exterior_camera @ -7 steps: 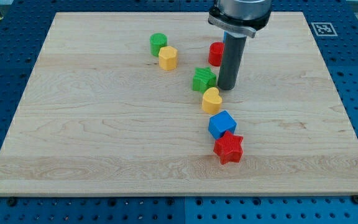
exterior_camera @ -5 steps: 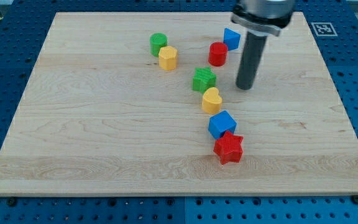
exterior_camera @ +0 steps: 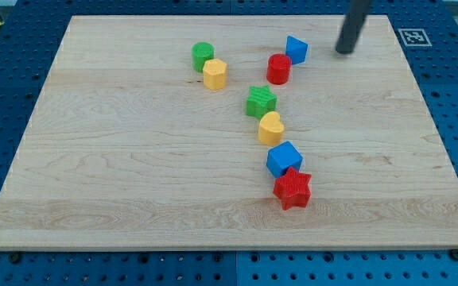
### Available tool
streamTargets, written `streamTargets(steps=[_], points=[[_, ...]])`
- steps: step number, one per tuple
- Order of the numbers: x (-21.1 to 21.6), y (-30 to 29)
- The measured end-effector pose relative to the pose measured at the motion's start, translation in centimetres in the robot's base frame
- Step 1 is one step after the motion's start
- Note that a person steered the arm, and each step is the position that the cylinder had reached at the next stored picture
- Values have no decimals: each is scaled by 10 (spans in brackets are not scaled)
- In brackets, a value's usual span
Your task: Separate the green circle and hexagon
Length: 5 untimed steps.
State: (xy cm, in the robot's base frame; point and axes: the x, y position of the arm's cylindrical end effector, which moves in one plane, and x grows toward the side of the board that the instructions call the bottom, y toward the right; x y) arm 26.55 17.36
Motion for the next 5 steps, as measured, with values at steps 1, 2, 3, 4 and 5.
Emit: streamTargets(steps=[1,2,3,4,5], points=[[-39,-93],[-59,-209],[-61,-308],[-40,-349],[-8,-349]])
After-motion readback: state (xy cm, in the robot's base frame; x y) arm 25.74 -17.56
